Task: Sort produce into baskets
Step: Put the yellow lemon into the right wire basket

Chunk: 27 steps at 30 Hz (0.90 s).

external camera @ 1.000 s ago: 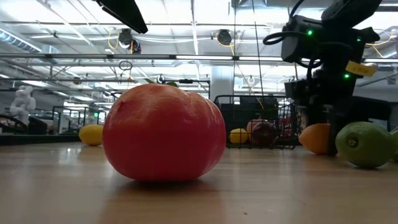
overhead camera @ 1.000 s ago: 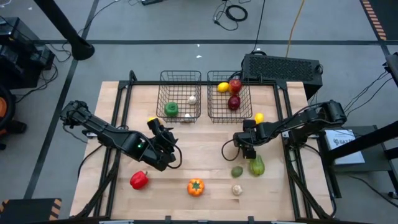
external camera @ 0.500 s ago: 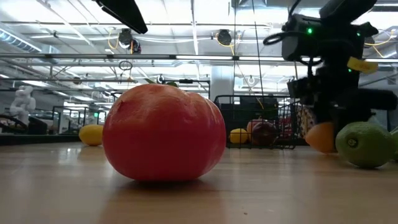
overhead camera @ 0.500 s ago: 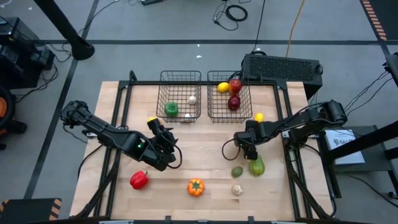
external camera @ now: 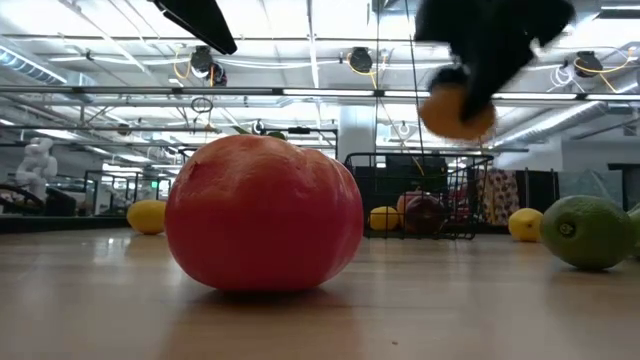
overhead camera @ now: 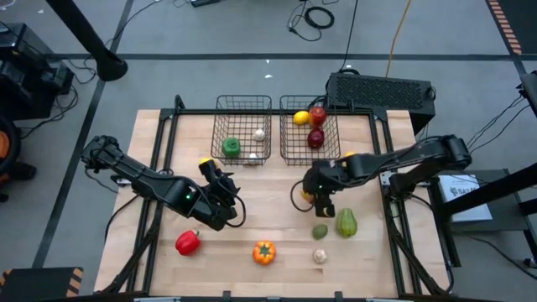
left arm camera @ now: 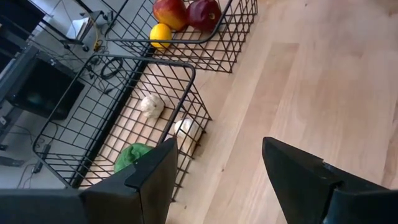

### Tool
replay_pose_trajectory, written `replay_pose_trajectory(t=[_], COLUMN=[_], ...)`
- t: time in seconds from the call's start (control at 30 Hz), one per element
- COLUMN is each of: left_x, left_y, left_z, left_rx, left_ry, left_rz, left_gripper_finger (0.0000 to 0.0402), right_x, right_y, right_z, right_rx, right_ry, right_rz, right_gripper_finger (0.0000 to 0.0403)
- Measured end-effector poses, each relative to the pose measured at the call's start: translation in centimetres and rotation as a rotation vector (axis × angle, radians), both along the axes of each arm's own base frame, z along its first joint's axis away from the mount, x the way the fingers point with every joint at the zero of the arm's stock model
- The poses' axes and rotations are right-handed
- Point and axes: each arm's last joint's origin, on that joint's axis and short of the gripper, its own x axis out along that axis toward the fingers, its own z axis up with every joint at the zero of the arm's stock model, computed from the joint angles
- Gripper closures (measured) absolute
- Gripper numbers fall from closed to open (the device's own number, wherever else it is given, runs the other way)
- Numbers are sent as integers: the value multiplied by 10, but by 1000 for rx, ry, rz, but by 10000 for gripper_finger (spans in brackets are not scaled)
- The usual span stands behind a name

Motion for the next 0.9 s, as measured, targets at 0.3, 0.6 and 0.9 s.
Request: replay_pose_trajectory(t=[0.3, 0.6, 0.9], left_x=[0, 0, 0], left_y=[0, 0, 0], left_z=[-1, -1, -1], left_rx=[-15, -16, -14], left_ry=[8, 10, 12], left_rz=[-5, -5, -7], left_gripper_finger=[160, 160, 160], right_x=[13, 12, 2], right_y=[-13, -61, -97], right_z=[68, 80, 71], right_rx=[-240, -494, -536], right_ry=[-381, -497, -382], right_rz=[-42, -392, -467], right_gripper_finger=[141, 140, 140])
